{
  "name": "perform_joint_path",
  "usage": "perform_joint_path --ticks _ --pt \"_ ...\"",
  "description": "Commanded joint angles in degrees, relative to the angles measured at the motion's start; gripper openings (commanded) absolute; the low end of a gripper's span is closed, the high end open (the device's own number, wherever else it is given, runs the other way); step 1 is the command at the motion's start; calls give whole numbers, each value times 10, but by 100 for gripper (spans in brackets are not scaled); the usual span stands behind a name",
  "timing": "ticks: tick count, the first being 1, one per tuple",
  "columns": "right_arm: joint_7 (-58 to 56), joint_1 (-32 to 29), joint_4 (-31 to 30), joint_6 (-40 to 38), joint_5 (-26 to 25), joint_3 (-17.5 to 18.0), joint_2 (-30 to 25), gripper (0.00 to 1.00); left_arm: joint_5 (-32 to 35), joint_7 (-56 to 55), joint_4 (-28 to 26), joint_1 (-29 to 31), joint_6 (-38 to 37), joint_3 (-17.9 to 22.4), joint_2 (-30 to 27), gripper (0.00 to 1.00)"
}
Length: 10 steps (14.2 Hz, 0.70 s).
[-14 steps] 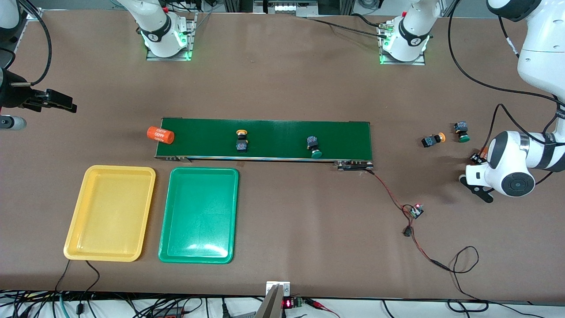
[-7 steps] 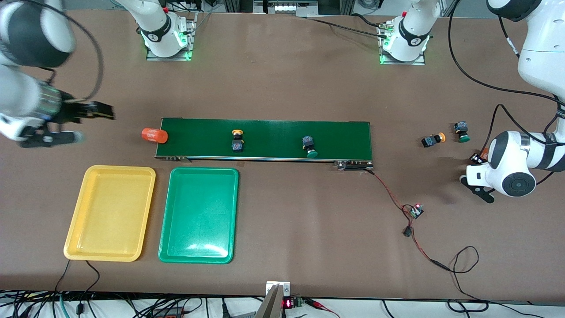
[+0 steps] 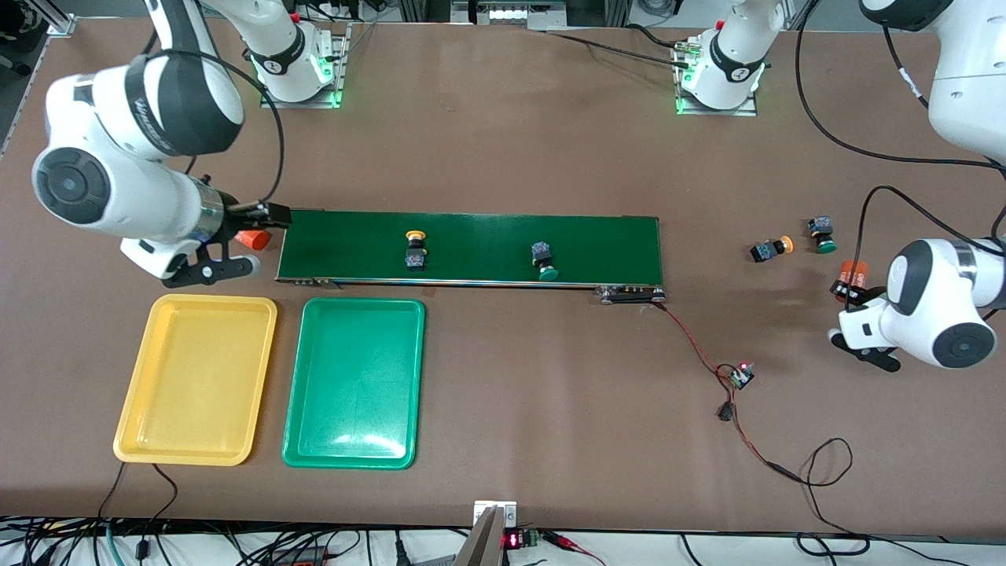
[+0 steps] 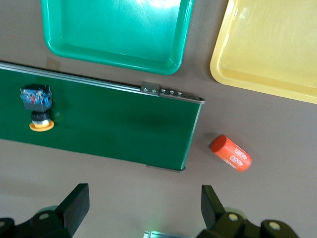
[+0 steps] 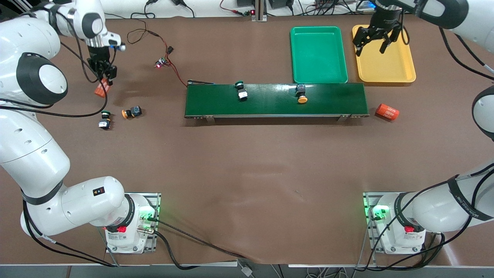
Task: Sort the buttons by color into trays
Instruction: 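Grasp the yellow button with the right gripper while the left gripper lifts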
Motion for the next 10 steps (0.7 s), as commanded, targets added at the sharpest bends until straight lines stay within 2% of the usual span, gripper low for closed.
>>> perform_joint_path --ticks 1,4,10 --pt "62 32 4 33 9 -4 30 100 -94 -114 27 -19 -35 2 -10 29" --pt "131 73 -16 108 10 -4 56 100 -221 -231 30 -24 -25 3 -19 29" --pt "227 124 -88 245 14 -3 82 100 -263 -471 44 -99 -11 15 -45 29"
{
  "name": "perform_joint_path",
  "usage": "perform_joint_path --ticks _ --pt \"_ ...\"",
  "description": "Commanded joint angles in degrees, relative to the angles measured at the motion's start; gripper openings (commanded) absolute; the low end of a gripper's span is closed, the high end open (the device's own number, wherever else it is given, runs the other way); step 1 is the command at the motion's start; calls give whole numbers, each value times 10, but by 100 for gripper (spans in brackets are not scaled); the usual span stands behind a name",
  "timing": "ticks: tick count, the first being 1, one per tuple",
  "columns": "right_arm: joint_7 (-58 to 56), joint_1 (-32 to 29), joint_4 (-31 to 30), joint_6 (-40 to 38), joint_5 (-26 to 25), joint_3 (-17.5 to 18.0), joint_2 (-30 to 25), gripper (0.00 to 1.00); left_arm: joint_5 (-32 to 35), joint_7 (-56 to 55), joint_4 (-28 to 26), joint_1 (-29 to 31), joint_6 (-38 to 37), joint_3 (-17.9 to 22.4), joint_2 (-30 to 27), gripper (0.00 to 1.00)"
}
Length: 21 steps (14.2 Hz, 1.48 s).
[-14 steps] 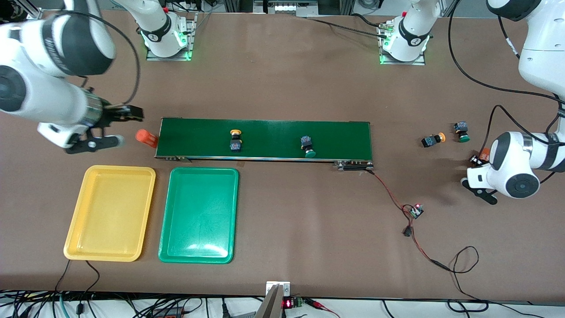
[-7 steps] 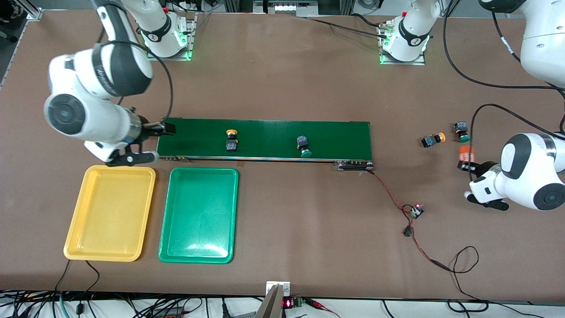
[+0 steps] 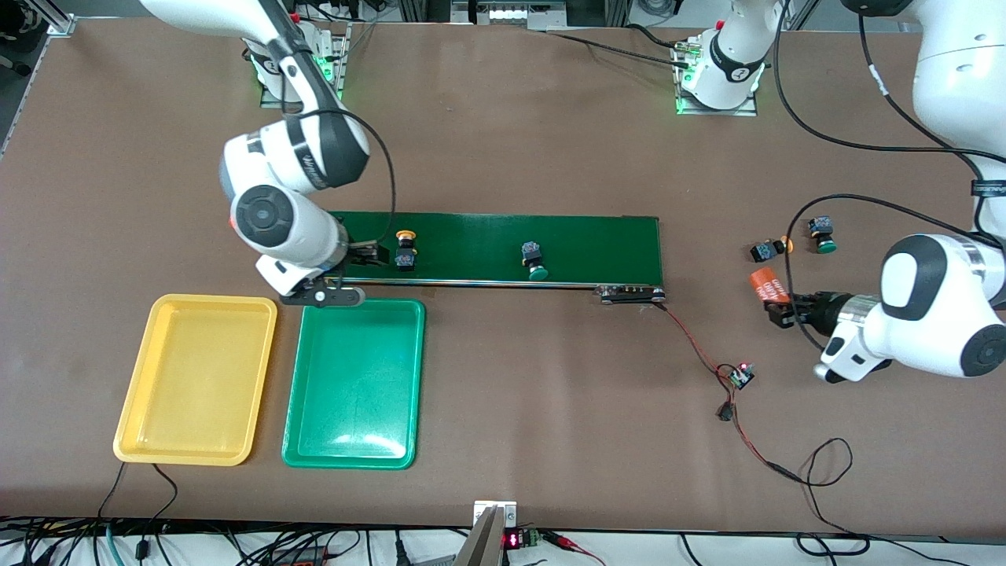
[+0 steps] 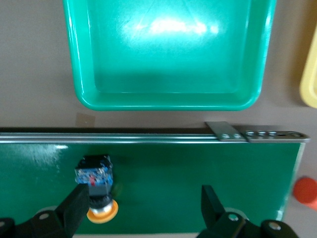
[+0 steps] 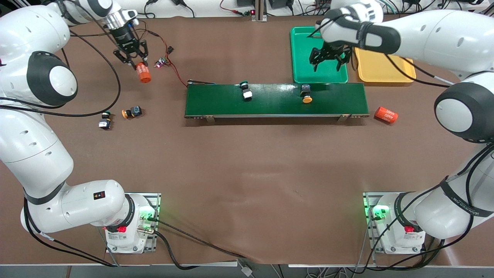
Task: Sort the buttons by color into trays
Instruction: 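Carry the yellow button to the yellow tray with the right gripper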
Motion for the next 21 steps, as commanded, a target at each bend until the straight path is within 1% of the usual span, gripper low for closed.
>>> perform_joint_path --ticks 1,3,5,6,8,9,10,12,13,14,15,16,17,19,21 --pt "37 13 -43 40 21 -5 -9 100 -33 -102 -2 -37 16 17 -32 29" --pt "40 19 -49 45 27 -5 -4 100 -63 -165 -8 -56 22 25 -52 29" --pt "40 23 -49 67 35 -5 7 100 -85 -221 -20 -97 21 52 -74 29" --pt "40 31 -54 70 36 -5 9 100 -92 -251 -37 -120 22 60 -85 29" --pt "40 34 -56 72 36 -5 10 99 -108 -302 -56 -170 23 93 -99 29" --pt "40 36 -57 79 35 -5 15 96 -118 -316 -70 -195 25 111 -110 29" --pt "39 44 -57 85 35 -5 20 95 -123 -332 -91 -210 36 115 -123 29" --pt "37 47 -62 93 35 -5 32 76 -123 -372 -128 -227 56 115 -144 29" --pt "36 47 -62 94 35 -5 34 63 -123 -382 -137 -230 61 116 -149 29" --pt "36 46 -62 92 35 -5 33 45 -123 -402 -144 -231 73 116 -150 29" --pt "34 44 -61 87 35 -5 28 33 -124 -420 -151 -237 86 117 -150 29" --pt "30 41 -60 83 35 -8 23 25 -125 -425 -158 -238 98 123 -150 29" --pt "29 37 -57 69 34 -12 15 22 -126 -425 -164 -244 108 125 -150 29" --pt "5 4 -49 30 31 -12 -8 22 -125 -418 -185 -248 112 125 -147 29" --pt "-82 -66 -37 -15 31 -12 -22 22 -122 -416 -201 -254 121 125 -141 29"
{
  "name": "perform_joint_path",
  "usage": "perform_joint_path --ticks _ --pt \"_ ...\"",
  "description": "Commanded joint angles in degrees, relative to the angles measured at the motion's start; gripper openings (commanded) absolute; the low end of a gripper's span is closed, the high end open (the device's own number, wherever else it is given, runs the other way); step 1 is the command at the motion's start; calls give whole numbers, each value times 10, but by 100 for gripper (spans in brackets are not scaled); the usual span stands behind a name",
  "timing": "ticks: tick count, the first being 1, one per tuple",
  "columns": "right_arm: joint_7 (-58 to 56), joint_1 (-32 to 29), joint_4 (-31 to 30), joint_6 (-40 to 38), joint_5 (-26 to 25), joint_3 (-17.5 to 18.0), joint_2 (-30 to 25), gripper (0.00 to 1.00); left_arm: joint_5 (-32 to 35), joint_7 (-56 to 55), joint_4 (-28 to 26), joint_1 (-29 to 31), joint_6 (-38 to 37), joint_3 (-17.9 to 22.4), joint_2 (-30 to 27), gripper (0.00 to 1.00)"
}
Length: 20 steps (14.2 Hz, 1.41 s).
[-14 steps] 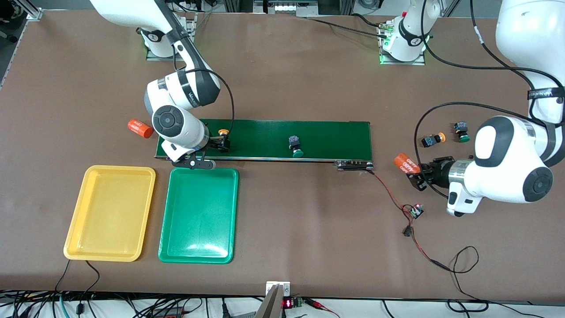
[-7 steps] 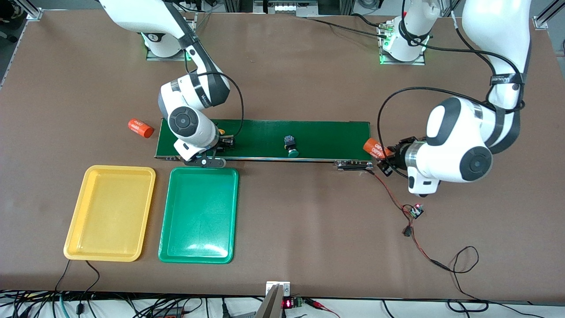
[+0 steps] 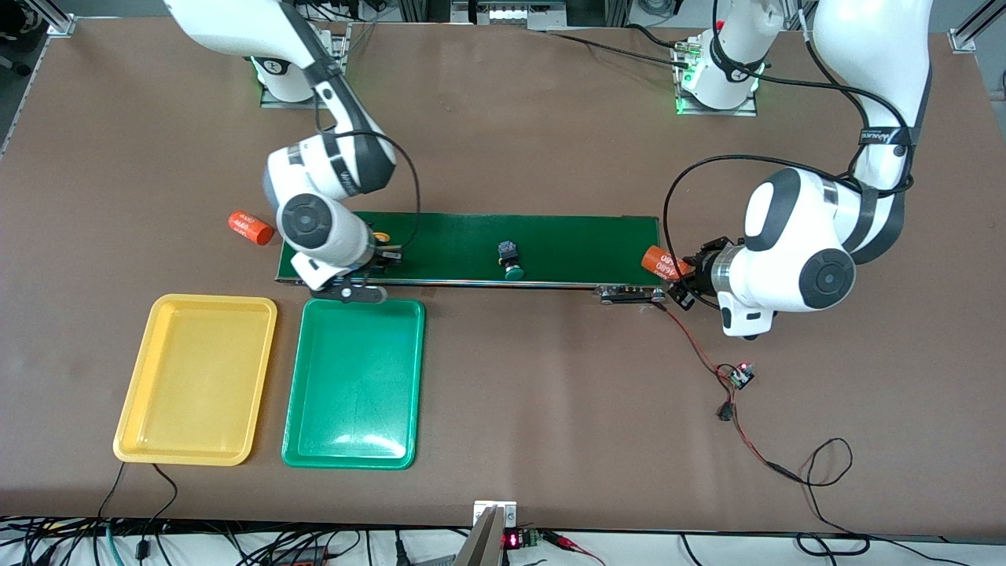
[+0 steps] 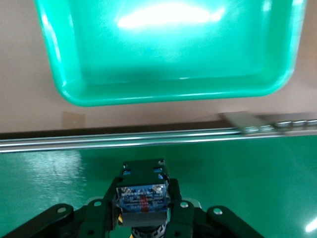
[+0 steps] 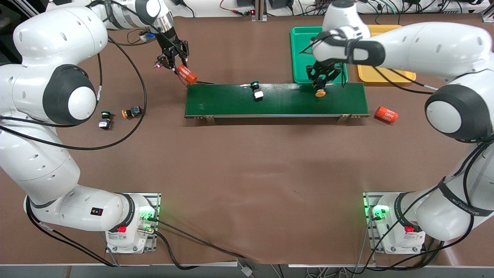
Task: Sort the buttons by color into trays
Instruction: 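Carry the yellow button to the yellow tray with the right gripper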
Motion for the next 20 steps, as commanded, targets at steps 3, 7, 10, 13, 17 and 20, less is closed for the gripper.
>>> perform_joint_path --ticks 3,7,10,13,17,20 --pt "-140 -157 18 -64 1 6 -26 22 -13 3 -40 -19 35 13 1 29" --pt "-176 -213 19 -76 0 2 -30 23 -15 14 -39 -25 55 13 24 30" --pt "-177 -216 20 -102 -28 -8 -53 23 -13 27 -35 -25 65 13 37 38" --pt "-200 -217 21 -85 -41 -17 -45 23 -9 46 -33 -32 80 14 51 62" --pt "-205 -220 58 16 -93 -17 25 23 -6 51 -33 -39 81 18 58 90" --pt "-219 -225 115 85 -97 -17 96 23 13 54 -31 -40 82 18 58 100"
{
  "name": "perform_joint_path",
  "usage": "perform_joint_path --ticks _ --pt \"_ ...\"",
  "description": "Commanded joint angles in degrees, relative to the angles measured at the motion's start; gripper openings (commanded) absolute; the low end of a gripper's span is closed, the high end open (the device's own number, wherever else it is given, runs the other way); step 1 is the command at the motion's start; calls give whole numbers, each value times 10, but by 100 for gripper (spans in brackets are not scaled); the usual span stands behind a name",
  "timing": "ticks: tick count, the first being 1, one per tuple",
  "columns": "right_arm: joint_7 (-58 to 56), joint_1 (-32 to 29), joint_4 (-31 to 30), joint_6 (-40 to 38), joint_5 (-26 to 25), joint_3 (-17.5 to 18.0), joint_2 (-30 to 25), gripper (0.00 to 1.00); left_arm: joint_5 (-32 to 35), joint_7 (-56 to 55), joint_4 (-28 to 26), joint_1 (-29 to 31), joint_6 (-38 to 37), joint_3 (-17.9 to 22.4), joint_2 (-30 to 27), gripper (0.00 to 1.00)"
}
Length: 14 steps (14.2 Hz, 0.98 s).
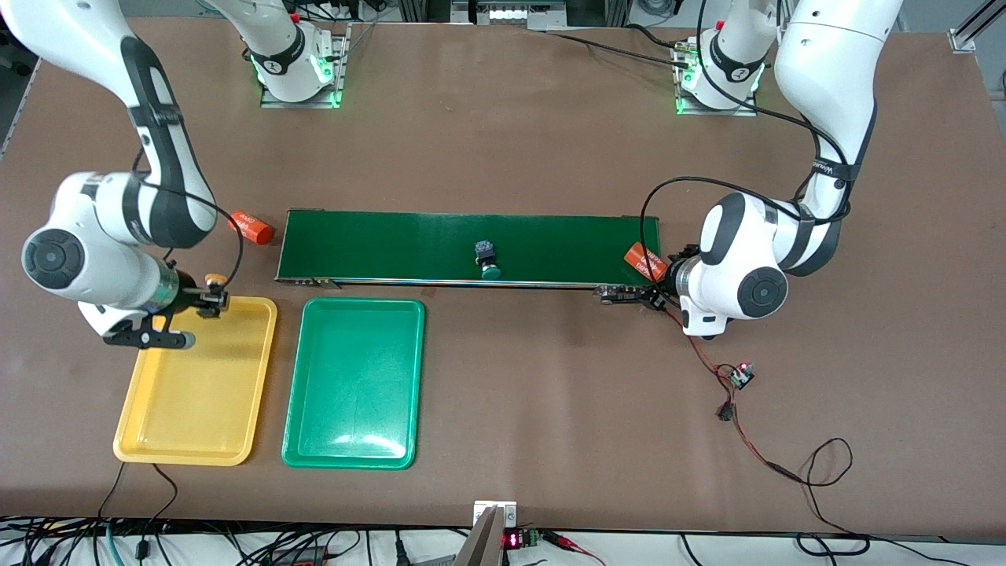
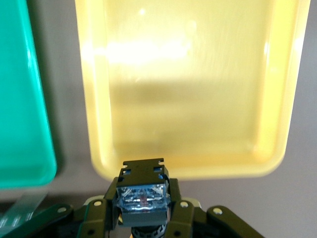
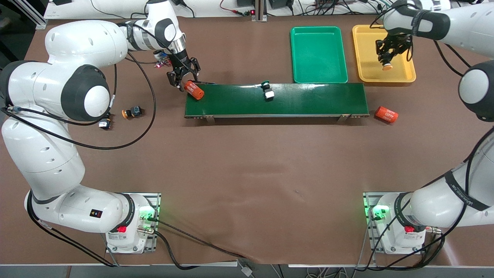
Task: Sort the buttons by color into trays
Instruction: 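Release the cylinder from the left gripper while the right gripper drops the button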
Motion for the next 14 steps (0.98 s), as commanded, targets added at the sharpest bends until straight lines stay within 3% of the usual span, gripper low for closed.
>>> perform_joint_path --ticks 1,4,8,9,11,14 --pt "-20 -13 75 47 -5 1 80 23 13 15 6 -13 4 13 3 100" --pt "-24 -25 78 108 -3 2 111 23 12 5 19 -13 1 12 0 100" --pt "-23 -37 75 109 -1 3 127 25 10 -7 31 -12 -4 15 -4 100" --pt "-23 -36 73 108 -1 2 127 36 10 -8 36 -12 -6 16 -10 100" --pt "-17 -38 70 108 -1 3 127 100 29 11 38 -11 -18 25 -27 98" --pt "-20 -29 73 75 -1 6 100 100 90 141 51 -2 -68 26 -38 97"
